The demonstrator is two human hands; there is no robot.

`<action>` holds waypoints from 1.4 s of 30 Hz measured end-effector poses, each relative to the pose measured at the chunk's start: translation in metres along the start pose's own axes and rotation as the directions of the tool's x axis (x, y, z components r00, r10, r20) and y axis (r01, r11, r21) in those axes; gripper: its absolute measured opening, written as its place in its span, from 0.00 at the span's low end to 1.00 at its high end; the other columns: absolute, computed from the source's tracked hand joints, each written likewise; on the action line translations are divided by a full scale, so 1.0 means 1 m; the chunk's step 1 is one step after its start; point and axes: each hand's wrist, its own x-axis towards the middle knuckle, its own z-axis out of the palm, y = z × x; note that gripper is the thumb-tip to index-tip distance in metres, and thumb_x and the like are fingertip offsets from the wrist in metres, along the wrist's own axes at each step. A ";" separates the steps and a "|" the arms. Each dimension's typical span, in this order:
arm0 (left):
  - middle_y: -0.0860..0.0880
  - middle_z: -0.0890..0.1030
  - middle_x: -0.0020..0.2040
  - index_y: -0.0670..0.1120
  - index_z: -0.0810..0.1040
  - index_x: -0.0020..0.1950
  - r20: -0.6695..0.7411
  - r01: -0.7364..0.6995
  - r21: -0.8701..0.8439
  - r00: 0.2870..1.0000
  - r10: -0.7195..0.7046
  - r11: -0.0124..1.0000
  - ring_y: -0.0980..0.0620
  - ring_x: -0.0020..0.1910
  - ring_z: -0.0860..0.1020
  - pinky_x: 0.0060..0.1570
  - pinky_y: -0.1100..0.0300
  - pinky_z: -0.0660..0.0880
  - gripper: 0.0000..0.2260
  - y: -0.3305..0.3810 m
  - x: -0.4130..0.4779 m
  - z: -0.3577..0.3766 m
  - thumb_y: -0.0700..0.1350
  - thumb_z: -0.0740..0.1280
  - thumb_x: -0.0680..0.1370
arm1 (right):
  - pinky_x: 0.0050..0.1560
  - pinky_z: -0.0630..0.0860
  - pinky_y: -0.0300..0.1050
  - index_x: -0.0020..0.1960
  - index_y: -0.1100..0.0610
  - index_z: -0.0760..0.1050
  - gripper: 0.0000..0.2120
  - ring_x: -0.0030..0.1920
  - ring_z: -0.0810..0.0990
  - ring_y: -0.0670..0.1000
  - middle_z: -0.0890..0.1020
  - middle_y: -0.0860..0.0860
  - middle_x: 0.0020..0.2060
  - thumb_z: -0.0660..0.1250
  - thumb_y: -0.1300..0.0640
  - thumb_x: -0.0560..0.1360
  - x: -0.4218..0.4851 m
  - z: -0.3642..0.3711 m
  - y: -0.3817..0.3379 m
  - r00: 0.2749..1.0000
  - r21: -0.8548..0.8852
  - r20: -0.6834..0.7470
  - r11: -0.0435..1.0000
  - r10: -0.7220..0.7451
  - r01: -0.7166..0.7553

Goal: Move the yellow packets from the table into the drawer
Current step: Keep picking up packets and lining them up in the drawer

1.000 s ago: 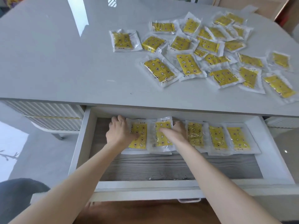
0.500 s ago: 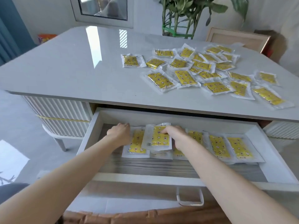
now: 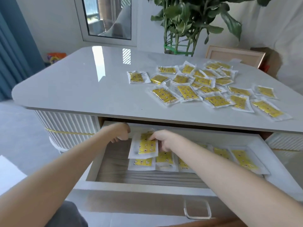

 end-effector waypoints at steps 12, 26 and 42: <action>0.45 0.68 0.70 0.45 0.63 0.75 -0.019 -0.035 0.272 0.999 0.042 0.962 0.46 0.60 0.75 0.48 0.61 0.74 0.24 0.006 0.004 0.015 0.36 0.58 0.78 | 0.40 0.82 0.39 0.63 0.60 0.73 0.20 0.44 0.84 0.54 0.78 0.56 0.58 0.72 0.62 0.72 0.016 -0.003 0.022 0.957 -0.249 -0.117 0.941 -0.265 0.230; 0.51 0.77 0.63 0.53 0.71 0.67 -0.317 -0.222 0.040 0.922 0.223 0.974 0.47 0.58 0.77 0.56 0.54 0.75 0.16 0.051 -0.067 0.043 0.48 0.59 0.79 | 0.29 0.65 0.35 0.55 0.50 0.77 0.08 0.30 0.73 0.39 0.80 0.43 0.42 0.62 0.53 0.78 -0.116 -0.067 0.070 0.756 -0.754 -0.034 0.514 -0.654 0.410; 0.53 0.80 0.57 0.54 0.76 0.61 -0.396 -0.248 0.003 0.889 0.229 0.969 0.49 0.55 0.78 0.53 0.56 0.75 0.13 0.070 -0.070 0.050 0.47 0.58 0.80 | 0.26 0.62 0.32 0.49 0.53 0.76 0.03 0.41 0.74 0.47 0.80 0.47 0.33 0.67 0.55 0.76 -0.092 -0.084 0.064 0.014 -0.831 -0.375 0.343 -0.927 0.438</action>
